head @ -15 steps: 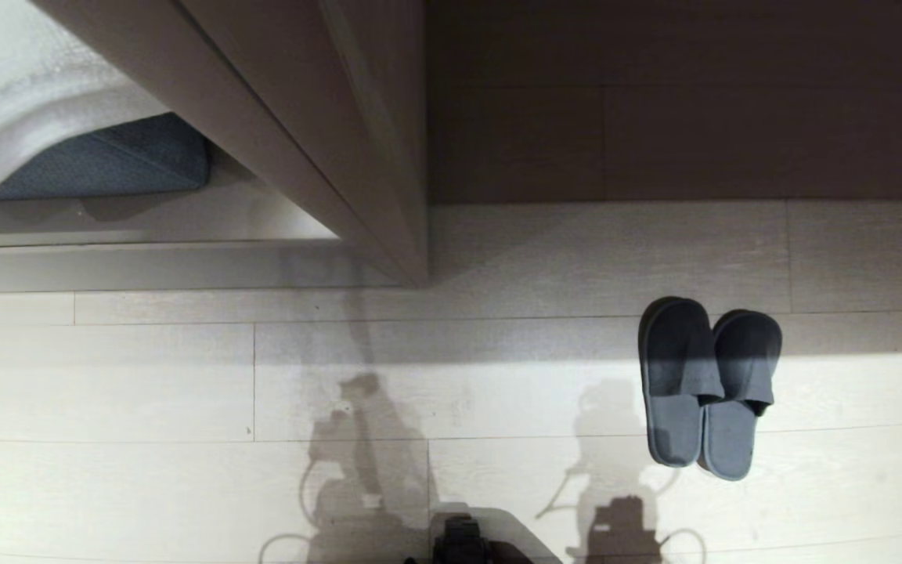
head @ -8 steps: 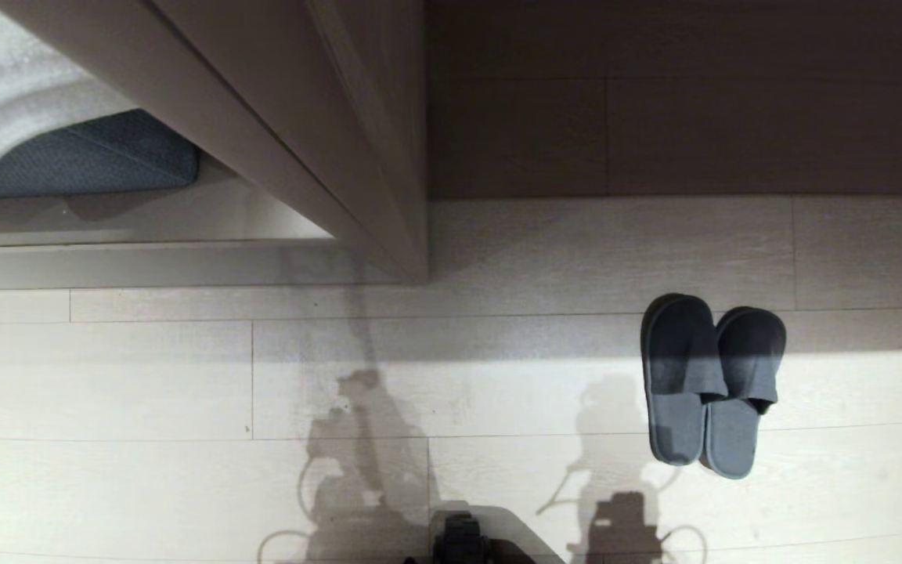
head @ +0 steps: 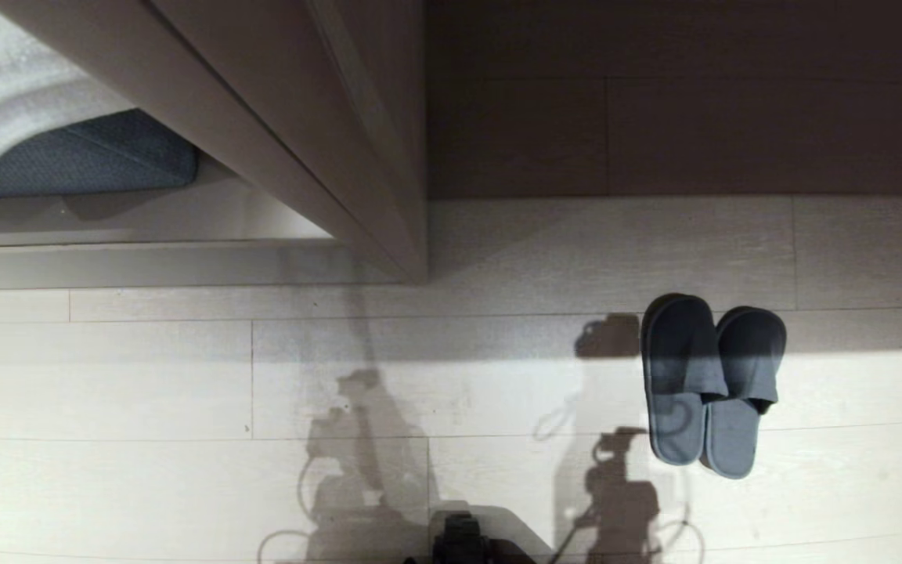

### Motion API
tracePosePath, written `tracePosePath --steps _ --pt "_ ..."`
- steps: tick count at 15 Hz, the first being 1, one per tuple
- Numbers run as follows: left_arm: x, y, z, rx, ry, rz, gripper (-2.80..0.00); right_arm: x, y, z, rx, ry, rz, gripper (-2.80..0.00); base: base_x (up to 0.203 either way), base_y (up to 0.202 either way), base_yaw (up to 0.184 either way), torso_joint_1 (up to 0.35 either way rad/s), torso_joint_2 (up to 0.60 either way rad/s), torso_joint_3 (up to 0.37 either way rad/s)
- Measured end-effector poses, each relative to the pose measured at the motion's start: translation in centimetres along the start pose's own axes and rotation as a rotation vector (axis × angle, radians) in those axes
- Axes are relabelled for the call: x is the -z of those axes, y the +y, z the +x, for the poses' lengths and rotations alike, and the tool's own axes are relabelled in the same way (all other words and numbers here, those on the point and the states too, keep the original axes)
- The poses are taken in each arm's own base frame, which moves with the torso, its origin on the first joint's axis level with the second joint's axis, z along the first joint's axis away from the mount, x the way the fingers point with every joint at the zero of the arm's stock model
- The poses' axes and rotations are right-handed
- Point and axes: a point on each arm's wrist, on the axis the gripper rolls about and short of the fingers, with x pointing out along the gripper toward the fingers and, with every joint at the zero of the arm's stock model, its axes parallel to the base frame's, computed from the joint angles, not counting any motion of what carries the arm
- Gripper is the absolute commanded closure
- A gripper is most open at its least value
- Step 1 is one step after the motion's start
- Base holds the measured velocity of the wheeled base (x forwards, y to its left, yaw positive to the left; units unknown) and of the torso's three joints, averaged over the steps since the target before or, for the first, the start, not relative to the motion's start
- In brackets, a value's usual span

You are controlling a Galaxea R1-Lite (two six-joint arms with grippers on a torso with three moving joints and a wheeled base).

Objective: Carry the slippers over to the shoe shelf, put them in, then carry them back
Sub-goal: Pick up the slippers on the floor

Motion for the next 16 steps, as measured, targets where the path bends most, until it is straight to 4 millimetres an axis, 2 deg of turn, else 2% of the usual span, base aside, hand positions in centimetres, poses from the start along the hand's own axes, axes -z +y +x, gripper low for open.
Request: tracePosePath --steps 4,6,11,16 --pt "0.0 0.0 0.0 0.000 0.001 -0.003 0.00 -2.3 0.7 6.6 -0.030 0.156 0.035 0.00 0.000 0.000 0.000 0.000 0.00 0.000" --pt "0.0 0.0 0.0 0.000 0.001 -0.003 0.00 -2.3 0.9 9.9 -0.071 0.185 0.018 0.00 0.000 0.000 0.000 0.000 0.00 0.000" --pt "0.0 0.0 0.0 -0.001 0.001 -0.002 0.00 2.1 0.1 14.2 -0.052 0.290 -0.005 0.00 0.000 0.000 0.000 0.000 0.00 0.000" --pt "0.0 0.0 0.0 0.000 -0.002 0.003 0.00 4.8 -2.2 18.3 -0.069 0.300 -0.039 0.00 0.000 0.000 0.000 0.000 0.00 0.000"
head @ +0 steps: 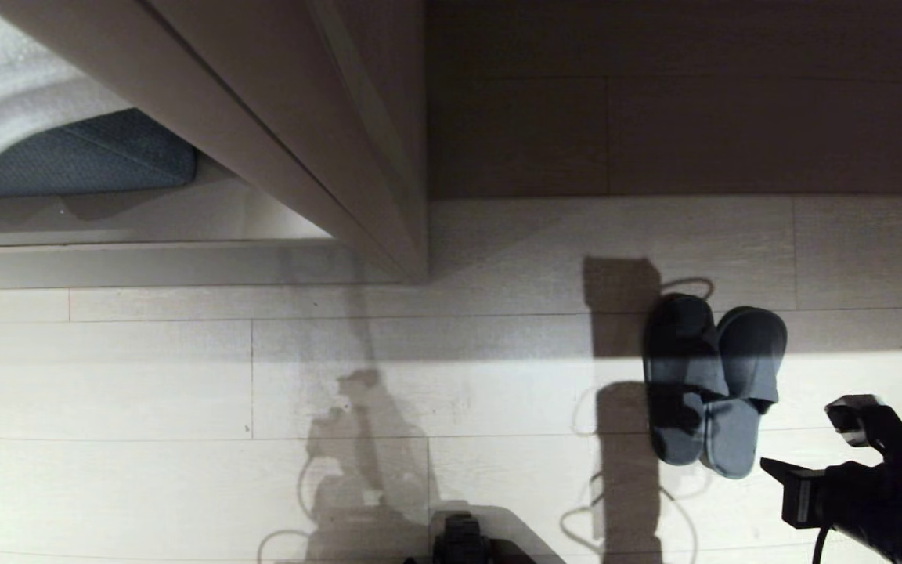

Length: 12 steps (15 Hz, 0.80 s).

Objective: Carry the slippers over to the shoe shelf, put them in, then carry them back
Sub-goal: Pick up the slippers on the floor

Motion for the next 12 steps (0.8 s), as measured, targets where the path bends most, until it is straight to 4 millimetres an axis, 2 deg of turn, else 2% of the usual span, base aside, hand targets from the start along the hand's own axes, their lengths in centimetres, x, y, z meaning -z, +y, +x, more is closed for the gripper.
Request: tracePosePath --steps 2,3,4,9,12 --pt "0.0 0.0 0.0 0.000 0.001 0.000 0.00 0.6 -0.7 2.1 0.003 -0.006 -0.012 0.00 0.000 0.000 0.000 0.000 0.00 0.000" --pt "0.0 0.0 0.0 0.000 0.001 0.000 0.00 0.9 -1.0 3.0 0.004 -0.010 -0.019 -0.48 0.000 0.000 0.000 0.000 0.00 0.000" --pt "0.0 0.0 0.0 0.000 0.001 -0.001 0.00 1.2 -1.2 3.7 0.005 -0.011 -0.025 -2.80 0.000 0.000 0.000 0.000 0.00 0.000" --pt "0.0 0.0 0.0 0.000 0.000 -0.001 0.00 1.7 -3.0 5.6 0.065 -0.009 -0.168 -2.80 0.000 0.000 0.000 0.000 0.00 0.000" --pt "0.0 0.0 0.0 0.000 0.000 -0.001 0.00 1.1 -3.8 7.1 0.081 -0.043 -0.179 -2.80 0.000 0.000 0.000 0.000 0.00 0.000"
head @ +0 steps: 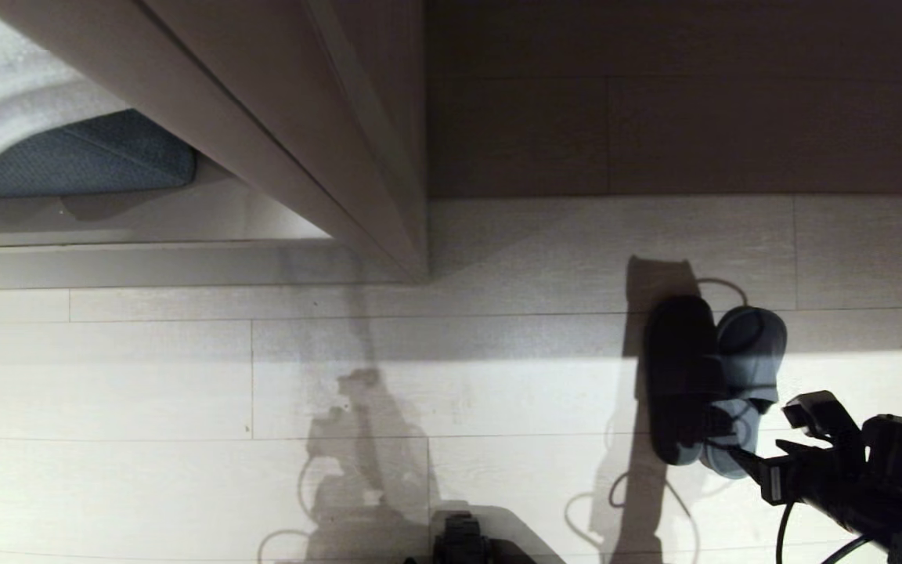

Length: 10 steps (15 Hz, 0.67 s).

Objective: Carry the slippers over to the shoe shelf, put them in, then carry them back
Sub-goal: Pick up the slippers on the floor

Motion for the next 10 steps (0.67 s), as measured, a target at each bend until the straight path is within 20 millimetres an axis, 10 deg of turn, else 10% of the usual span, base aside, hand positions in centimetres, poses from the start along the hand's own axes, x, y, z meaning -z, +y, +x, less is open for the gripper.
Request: tracePosePath --steps 10 --pt "0.0 0.0 0.0 0.000 0.000 0.001 0.00 -2.0 0.2 5.3 -0.011 -0.118 0.084 -2.80 0.000 0.000 0.000 0.000 0.00 0.000"
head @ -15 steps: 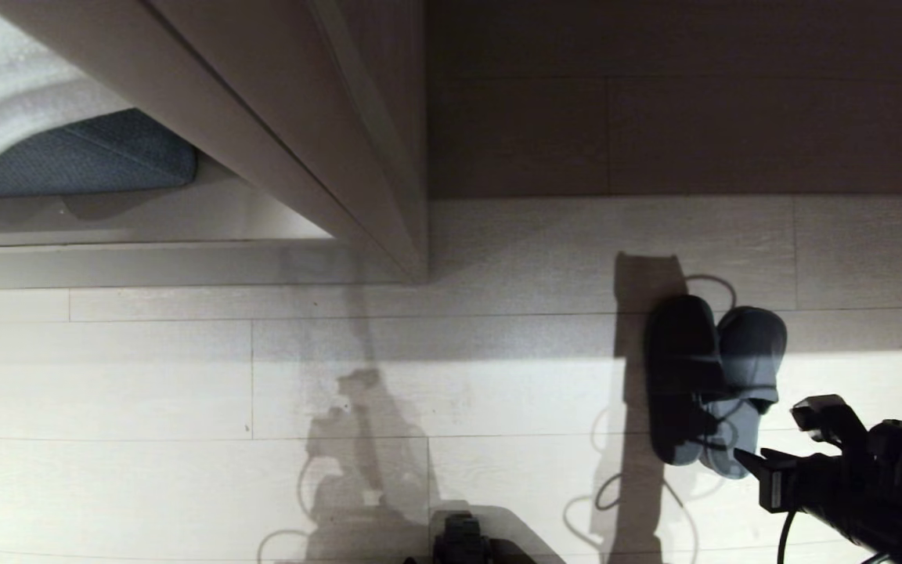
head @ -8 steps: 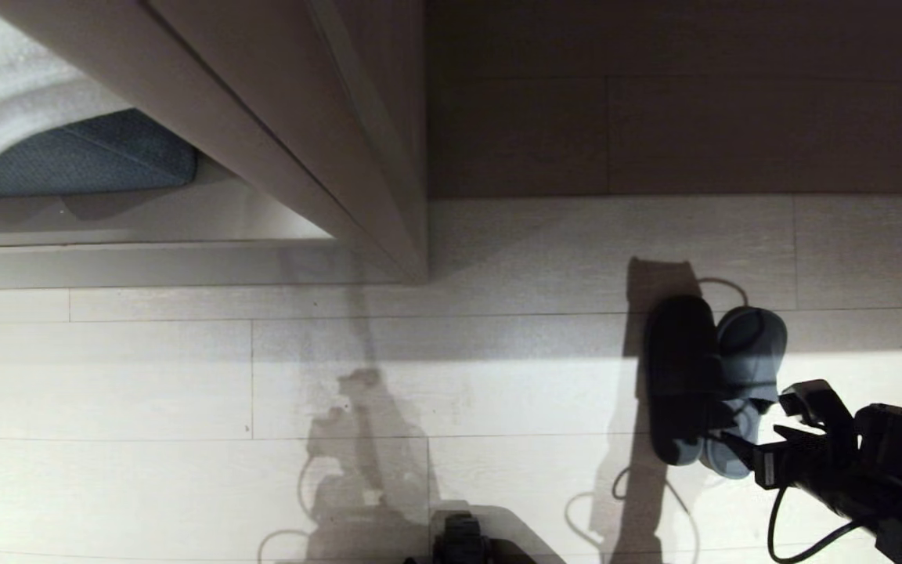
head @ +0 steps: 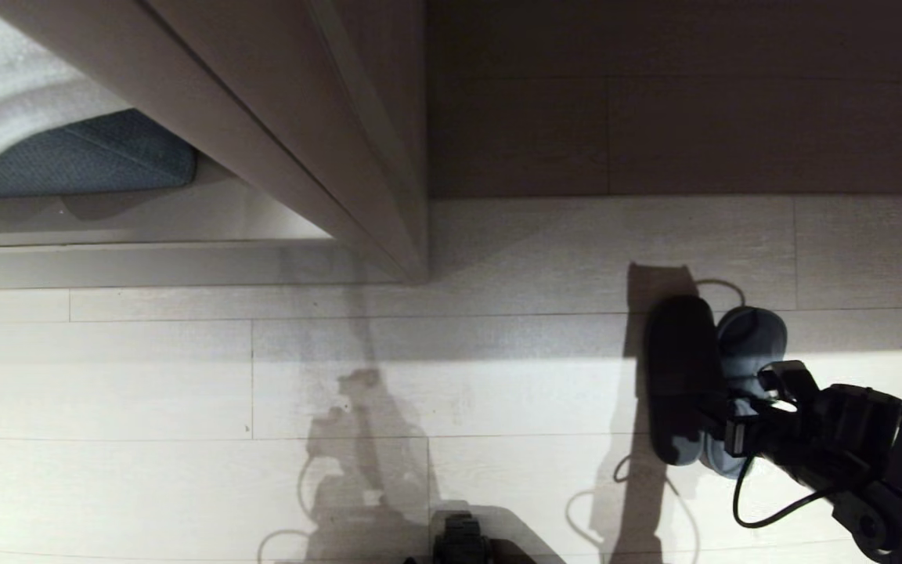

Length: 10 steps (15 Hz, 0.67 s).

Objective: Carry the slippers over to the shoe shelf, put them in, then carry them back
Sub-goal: Pick up the slippers on the floor

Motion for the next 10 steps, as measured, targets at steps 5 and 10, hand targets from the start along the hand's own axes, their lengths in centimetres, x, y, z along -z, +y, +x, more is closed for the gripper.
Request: tracePosePath --steps 5,10 --pt "0.0 0.0 0.0 0.000 0.000 0.000 0.00 -0.8 -0.2 1.7 0.030 -0.050 -0.013 -2.80 0.000 0.000 0.000 0.000 0.00 0.000" --pt "0.0 0.0 0.0 0.000 0.000 -0.001 0.00 -1.5 -0.3 3.4 0.049 -0.101 -0.023 -2.80 0.000 0.000 0.000 0.000 0.00 0.000"
